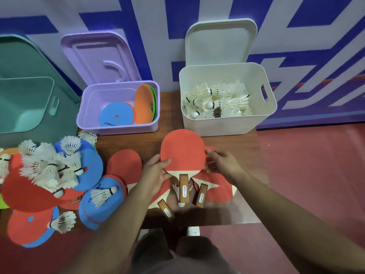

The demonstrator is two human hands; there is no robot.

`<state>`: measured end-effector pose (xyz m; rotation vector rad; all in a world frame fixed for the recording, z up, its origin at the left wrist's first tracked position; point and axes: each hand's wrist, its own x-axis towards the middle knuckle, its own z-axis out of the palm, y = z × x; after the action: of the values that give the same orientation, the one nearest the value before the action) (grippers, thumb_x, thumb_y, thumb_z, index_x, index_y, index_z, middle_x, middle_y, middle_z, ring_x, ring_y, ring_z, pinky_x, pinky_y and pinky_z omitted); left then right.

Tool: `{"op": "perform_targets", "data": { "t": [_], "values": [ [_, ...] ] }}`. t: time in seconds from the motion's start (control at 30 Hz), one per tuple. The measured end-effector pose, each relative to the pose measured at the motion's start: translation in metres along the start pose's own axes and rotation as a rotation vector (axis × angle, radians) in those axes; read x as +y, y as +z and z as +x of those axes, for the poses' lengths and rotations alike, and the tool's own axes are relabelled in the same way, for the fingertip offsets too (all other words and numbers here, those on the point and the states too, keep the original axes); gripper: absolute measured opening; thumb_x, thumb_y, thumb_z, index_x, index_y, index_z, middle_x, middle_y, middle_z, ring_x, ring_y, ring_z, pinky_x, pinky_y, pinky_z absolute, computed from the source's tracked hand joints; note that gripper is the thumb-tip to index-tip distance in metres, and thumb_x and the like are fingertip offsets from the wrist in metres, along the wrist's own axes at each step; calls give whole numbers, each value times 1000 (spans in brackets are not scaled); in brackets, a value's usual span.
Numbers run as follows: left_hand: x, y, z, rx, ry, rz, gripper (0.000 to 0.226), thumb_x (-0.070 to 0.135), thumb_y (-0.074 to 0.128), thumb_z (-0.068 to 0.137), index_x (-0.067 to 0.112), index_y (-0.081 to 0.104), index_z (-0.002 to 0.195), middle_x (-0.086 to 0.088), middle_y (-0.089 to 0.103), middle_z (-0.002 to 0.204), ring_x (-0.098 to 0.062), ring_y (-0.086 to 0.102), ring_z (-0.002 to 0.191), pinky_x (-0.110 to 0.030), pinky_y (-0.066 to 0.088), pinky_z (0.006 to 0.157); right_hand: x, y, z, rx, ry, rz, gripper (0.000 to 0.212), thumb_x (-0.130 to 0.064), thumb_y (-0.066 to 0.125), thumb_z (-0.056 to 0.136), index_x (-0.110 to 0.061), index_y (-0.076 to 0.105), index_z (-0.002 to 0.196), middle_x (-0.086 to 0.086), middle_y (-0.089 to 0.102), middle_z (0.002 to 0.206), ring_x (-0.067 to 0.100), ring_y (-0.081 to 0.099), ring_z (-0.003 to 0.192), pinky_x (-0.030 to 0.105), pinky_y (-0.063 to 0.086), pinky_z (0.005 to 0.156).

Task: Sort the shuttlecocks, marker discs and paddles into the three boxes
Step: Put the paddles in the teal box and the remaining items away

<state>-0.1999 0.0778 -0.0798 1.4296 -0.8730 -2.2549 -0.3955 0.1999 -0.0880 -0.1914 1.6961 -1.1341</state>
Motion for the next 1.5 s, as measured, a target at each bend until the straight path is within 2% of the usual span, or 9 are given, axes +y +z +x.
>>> {"op": "perform_targets", "data": {
  "t": [0.1,0.17,0.4,0.6,0.83,0.93,1.03,1.3,1.5],
  "values": [
    [-7,4,3,30,10,-34,27,-4,57,90,8,60,114,-13,71,110,-26,70,97,-39,57,75,22,-39,14,296,-9,-574,28,-38,63,91,-10,65,90,17,69,102,30,64,91,40,52,81],
    [-10,5,6,51,10,-42,29,-4,57,90,8,59,116,-13,70,111,-26,69,98,-40,56,75,37,-55,17,315,65,-739,31,-49,63,87,-20,71,94,14,68,105,33,61,104,38,52,87],
    [-12,3,11,132,16,14,27,-3,57,91,8,57,116,-14,69,114,-25,70,95,-40,56,79,53,-47,24,326,141,-643,37,-43,74,77,-24,71,108,2,73,105,26,68,96,41,56,84],
    [-11,-3,10,139,26,26,21,-3,57,90,13,59,104,-15,68,115,-26,69,95,-44,55,85,48,-44,37,372,109,-566,11,-25,77,69,-25,72,78,6,74,91,27,69,93,39,55,84],
    [-6,-14,4,168,54,15,31,-3,58,90,8,54,119,-15,67,118,-29,68,100,-42,56,81,57,-33,61,384,210,-648,69,-63,74,56,-23,69,112,4,68,114,31,55,117,35,45,97],
    [-4,-22,3,183,62,10,32,-4,58,90,7,53,120,-15,65,120,-30,67,103,-43,56,82,45,-28,55,379,103,-446,26,-28,77,71,-13,72,92,7,71,90,31,65,99,33,53,78],
    [-1,-29,2,190,63,10,28,-4,58,90,10,56,114,-15,66,120,-32,66,106,-45,55,85,38,-27,47,375,20,-126,24,-1,75,72,-1,62,92,11,68,85,29,68,84,30,49,60],
    [15,-35,-3,247,117,37,34,-3,62,87,13,55,116,-13,66,121,-31,64,110,-50,53,91,-12,-28,3,273,-181,230,16,6,62,83,-9,60,78,9,59,72,19,54,63,28,42,60],
    [40,-26,-33,52,166,-22,22,-3,55,91,13,56,107,-14,67,115,-31,66,103,-44,57,78,-55,27,-15,72,-180,294,10,2,63,84,-6,63,80,8,62,68,20,57,60,27,48,55]
  ]
}}
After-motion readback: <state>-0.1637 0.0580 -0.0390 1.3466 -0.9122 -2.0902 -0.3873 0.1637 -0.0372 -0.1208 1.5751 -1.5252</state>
